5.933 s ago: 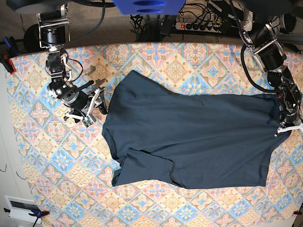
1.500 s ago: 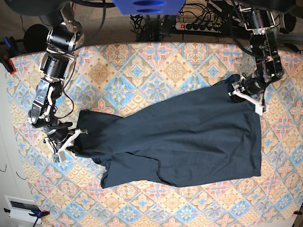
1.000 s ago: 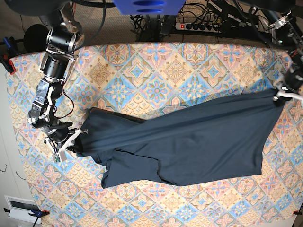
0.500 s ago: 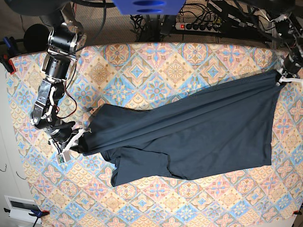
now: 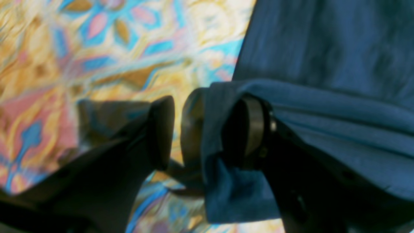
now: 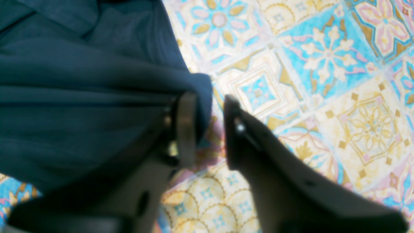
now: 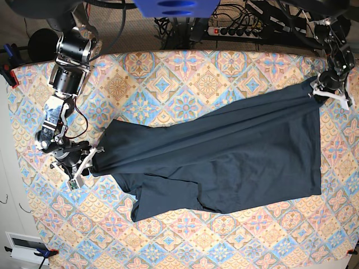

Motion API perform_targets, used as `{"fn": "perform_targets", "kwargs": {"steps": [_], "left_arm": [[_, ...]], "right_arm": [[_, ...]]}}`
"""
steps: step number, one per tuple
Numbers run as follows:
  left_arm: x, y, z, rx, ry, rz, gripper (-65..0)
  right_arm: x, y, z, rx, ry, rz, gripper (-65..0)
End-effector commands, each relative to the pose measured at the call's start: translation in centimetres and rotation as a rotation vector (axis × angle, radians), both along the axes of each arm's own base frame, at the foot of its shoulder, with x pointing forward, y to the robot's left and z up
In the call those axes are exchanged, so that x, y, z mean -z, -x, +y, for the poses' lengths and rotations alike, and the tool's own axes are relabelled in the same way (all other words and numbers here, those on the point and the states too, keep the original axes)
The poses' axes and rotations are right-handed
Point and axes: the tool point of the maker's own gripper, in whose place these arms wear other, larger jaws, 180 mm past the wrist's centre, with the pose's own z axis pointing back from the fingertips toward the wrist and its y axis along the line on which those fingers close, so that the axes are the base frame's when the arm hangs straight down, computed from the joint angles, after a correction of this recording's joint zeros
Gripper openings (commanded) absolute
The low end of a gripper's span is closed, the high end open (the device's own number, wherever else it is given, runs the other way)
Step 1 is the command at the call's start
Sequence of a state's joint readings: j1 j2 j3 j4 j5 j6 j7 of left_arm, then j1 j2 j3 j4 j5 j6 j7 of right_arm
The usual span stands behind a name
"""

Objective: Layout the t-shirt on the table in an organized manner, then fold the t-shirt properly
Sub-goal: 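Drag the shirt corner with the left gripper away from the right gripper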

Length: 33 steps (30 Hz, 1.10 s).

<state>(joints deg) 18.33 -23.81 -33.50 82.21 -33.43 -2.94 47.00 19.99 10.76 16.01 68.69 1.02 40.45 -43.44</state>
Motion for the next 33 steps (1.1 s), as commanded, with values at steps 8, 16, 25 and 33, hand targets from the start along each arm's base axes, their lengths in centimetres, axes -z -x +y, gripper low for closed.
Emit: {"fn": "perform_targets", "kwargs": {"steps": [8,16,25,33], "left_arm": [[-3.7,2.0,-1.1,0.078,0.013,-0.054,-35.4],[-5.4,2.7,-4.3,0.139,0.087,-0.096,-35.2],[-4.8,4.6,-6.8,0.198,0.178,0.008,-34.9],[-3.2,4.6,-5.3,0.15,0.155,0.041,-35.3]], "right_arm": [[-2.8,-1.5,-1.0,0.014,0.011,-0.085,-43.6],[-2.8,-1.4,-1.0,0.015,0.012,-0.085,-43.6],[-3.6,0.6,-1.1,0.002,0.077,-0.118,-43.3],[-1.6,3.0,-0.7,-0.022,0.1,-0.07,-43.3]]}}
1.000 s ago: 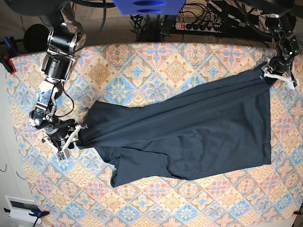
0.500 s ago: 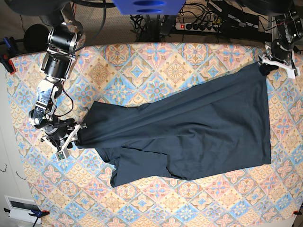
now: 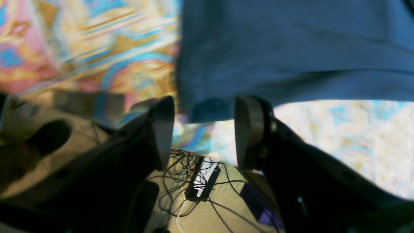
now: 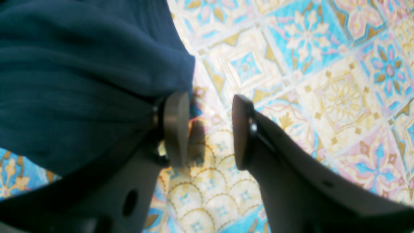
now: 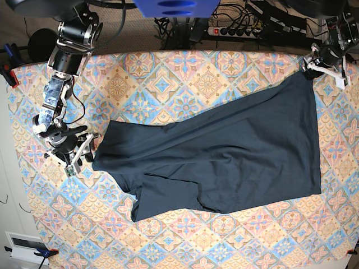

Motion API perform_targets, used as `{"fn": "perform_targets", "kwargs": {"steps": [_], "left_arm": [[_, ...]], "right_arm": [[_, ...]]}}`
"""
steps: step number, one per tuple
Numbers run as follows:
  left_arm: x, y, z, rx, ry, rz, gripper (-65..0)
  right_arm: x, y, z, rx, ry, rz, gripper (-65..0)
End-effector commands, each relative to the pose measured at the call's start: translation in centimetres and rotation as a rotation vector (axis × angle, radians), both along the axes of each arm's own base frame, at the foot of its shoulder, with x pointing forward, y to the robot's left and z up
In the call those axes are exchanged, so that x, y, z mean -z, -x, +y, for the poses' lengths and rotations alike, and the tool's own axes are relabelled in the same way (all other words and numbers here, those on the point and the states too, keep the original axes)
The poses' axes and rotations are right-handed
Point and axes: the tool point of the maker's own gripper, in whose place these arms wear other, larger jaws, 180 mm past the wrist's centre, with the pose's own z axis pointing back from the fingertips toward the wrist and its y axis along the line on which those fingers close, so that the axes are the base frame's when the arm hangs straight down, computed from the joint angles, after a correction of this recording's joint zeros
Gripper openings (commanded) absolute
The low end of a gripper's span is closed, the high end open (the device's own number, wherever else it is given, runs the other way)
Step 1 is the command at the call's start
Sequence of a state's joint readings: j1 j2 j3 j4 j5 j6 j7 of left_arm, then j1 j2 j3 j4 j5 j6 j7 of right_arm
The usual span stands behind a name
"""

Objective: Layout the t-shirt on the table in an organized manner, then fold the t-shirt properly
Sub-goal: 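Drag the shirt corner with the left gripper away from the right gripper, then pull the shirt edge with the right gripper away from the left gripper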

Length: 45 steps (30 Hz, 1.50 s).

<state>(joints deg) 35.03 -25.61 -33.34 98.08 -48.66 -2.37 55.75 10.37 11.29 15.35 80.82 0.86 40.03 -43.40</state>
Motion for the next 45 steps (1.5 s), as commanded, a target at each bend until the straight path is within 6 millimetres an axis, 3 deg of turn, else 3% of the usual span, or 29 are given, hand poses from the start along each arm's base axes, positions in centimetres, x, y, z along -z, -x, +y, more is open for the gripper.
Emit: {"fn": "perform_targets", "kwargs": {"steps": [1,4,8,11,17,20,26,32,40,45], "left_arm": [[-0.7,-1.0,0.4,0.003,-0.008,-0.034,-35.4],[0.1,-1.2,0.0,-0.012,0.001,-0.031,-35.4],[1.4,-1.5,-2.7,0.063,0.034,-0.001,-35.5],[1.6,-1.9,-3.4,0.077,0.046,-0.006,-35.6],[1.5,-2.1,-3.4,0.077,0.045,-0.01,-35.6],[1.4,-2.2,-3.2,0.075,0.042,-0.012,-35.6],[1.4,-2.2,-3.1,0.075,0.04,-0.012,-35.6],[1.4,-2.2,-3.1,0.075,0.04,-0.012,-35.6],[1.3,-2.2,-3.1,0.073,0.041,-0.013,-35.6],[1.2,-2.3,-3.2,0.075,0.042,-0.016,-35.6]], "right_arm": [[-1.0,-0.5,0.4,-0.026,0.013,-0.027,-43.2],[0.3,0.8,2.2,-0.088,0.049,0.03,-43.2],[0.3,2.6,2.3,-0.1,0.084,0.043,-43.2],[0.6,3.7,2.3,-0.105,0.104,0.062,-43.2],[0.9,3.8,2.4,-0.105,0.088,0.067,-43.2],[0.8,3.8,3.6,-0.112,0.0,0.062,-43.1],[3.2,4.8,4.9,-0.099,-0.168,0.143,-43.1],[5.8,6.0,4.8,-0.069,-0.222,0.22,-43.1],[6.0,6.0,4.8,-0.066,-0.227,0.224,-43.1],[6.2,6.1,6.1,-0.072,-0.258,0.226,-44.9]]}}
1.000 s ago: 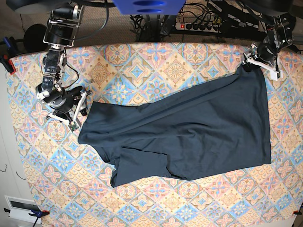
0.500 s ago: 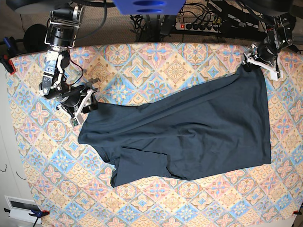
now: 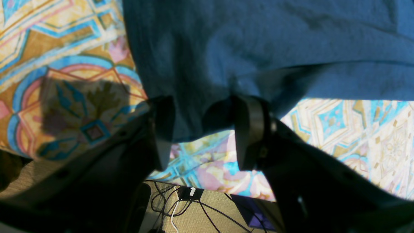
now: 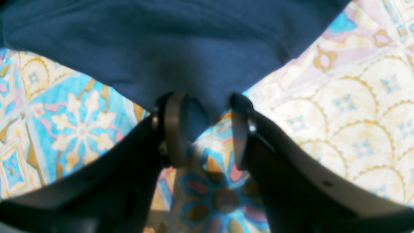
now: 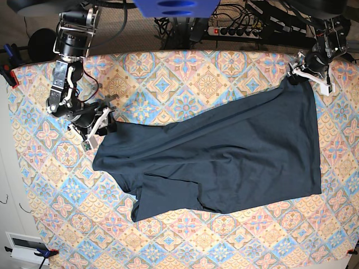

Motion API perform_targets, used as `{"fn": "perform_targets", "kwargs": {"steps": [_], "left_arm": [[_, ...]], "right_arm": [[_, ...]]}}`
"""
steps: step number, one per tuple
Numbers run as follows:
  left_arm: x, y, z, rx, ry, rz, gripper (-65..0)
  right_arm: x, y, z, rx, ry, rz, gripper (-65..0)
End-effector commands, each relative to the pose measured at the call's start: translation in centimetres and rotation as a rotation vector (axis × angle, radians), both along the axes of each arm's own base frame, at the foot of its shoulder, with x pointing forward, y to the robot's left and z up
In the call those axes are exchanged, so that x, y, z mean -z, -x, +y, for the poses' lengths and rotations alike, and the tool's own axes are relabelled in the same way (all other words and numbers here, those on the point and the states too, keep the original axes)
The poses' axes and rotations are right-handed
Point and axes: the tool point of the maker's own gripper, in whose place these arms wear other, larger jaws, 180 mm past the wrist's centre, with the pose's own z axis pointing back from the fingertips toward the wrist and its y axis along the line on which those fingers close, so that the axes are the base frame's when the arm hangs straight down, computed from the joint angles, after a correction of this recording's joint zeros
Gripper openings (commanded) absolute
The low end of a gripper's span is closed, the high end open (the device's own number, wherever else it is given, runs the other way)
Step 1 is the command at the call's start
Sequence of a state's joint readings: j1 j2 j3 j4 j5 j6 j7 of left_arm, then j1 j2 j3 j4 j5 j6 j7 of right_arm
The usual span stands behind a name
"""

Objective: Layout the t-shirt on the table in an organized manner, then fold the t-shirt properly
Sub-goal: 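Pull the shirt edge with the right gripper away from the left gripper, then hold both shirt corners and tug them apart to smooth the shirt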

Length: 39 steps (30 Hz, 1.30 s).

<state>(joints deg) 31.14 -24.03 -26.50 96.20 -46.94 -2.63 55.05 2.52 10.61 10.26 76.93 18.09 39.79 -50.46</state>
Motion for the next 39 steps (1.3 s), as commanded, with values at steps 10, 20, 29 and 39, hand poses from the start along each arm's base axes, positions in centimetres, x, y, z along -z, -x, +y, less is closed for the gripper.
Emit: {"fn": "perform_targets", "kwargs": {"steps": [10,20,29,39], "left_arm": [[-0.9,-0.6,0.6,0.008,-0.017,-0.025,-35.6],[-1.0,-0.7,0.7,0.008,-0.019,-0.027,-35.6],[-1.2,-0.8,0.9,0.019,-0.028,-0.025,-35.6],[-2.0,-0.1,1.5,0.183,-0.093,0.02,-34.8]], "right_arm": [[-3.8,-1.9,0.1,0.096,-0.21,-0.114,-62.6],[-14.2,-3.3,-9.5,0.243,-0.197,-0.412,-62.6],[-13.3,-0.4,-9.5,0.197,-0.163,-0.343,-62.0],[-6.6,1.1,-9.0,0.176,-0.021,-0.142,-39.2]]}}
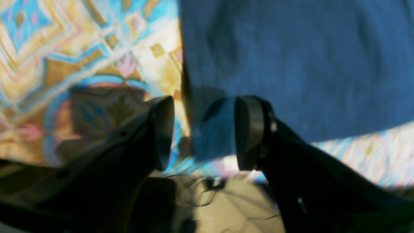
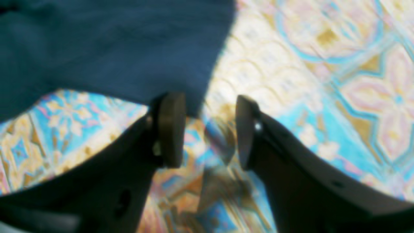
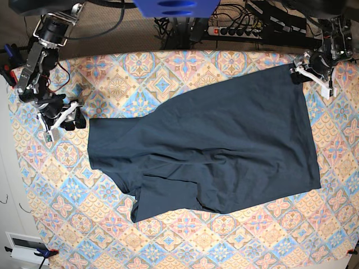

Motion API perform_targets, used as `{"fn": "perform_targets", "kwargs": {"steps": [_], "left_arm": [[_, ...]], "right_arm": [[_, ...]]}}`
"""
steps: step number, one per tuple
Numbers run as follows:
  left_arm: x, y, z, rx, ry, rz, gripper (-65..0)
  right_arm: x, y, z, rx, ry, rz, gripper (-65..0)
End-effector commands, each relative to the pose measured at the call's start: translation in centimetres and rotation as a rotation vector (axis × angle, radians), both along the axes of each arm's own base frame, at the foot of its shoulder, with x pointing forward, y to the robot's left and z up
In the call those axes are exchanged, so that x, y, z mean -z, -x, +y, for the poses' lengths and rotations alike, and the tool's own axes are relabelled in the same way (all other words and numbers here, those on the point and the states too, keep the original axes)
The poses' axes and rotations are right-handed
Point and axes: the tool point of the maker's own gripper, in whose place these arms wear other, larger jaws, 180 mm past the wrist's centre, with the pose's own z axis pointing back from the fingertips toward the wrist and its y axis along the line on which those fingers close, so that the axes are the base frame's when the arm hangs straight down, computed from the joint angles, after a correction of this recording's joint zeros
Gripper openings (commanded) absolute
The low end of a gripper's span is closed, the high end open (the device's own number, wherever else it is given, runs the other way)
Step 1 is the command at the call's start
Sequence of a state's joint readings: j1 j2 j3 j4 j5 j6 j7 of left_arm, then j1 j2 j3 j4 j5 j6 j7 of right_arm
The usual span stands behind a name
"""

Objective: Layout the t-shirt on the table in an organized manner, then fold the t-shirt properly
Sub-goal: 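Hold both shirt corners and tug them apart to smooth the shirt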

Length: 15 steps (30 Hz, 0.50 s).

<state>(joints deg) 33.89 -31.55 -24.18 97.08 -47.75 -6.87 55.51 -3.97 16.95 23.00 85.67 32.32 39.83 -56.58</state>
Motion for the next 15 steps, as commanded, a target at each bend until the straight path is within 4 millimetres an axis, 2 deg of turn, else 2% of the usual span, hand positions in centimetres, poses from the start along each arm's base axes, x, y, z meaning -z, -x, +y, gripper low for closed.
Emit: {"fn": "perform_targets", "kwargs": {"steps": [1,3,6,11,15], "left_arm": [[-0.9,-0.2,0.1,0.058,-0.025,-0.015,-34.8],[-1.2,0.0,-1.5,0.184,-0.027,-0.005,-34.8],[-1.1,0.7,-2.6,0.264,-0.03,0.027,-34.8],[-0.8,1.0,-2.9,0.264,-0.017,0.036,-34.9],[0.3,1.8,-3.2,0.222,0.011,0.053,-35.3]], "right_arm": [[-1.5,-1.1,-0.5,0.0,0.016,-0.056,-38.5],[-1.0,-1.0,-0.1,0.0,0.021,-0.044,-38.2],[-0.5,-0.9,0.9,0.0,-0.002,-0.039,-38.2],[-0.3,-0.9,1.1,0.0,0.001,-0.035,-38.2],[-0.3,-0.9,1.1,0.0,0.003,-0.034,-38.2]]}}
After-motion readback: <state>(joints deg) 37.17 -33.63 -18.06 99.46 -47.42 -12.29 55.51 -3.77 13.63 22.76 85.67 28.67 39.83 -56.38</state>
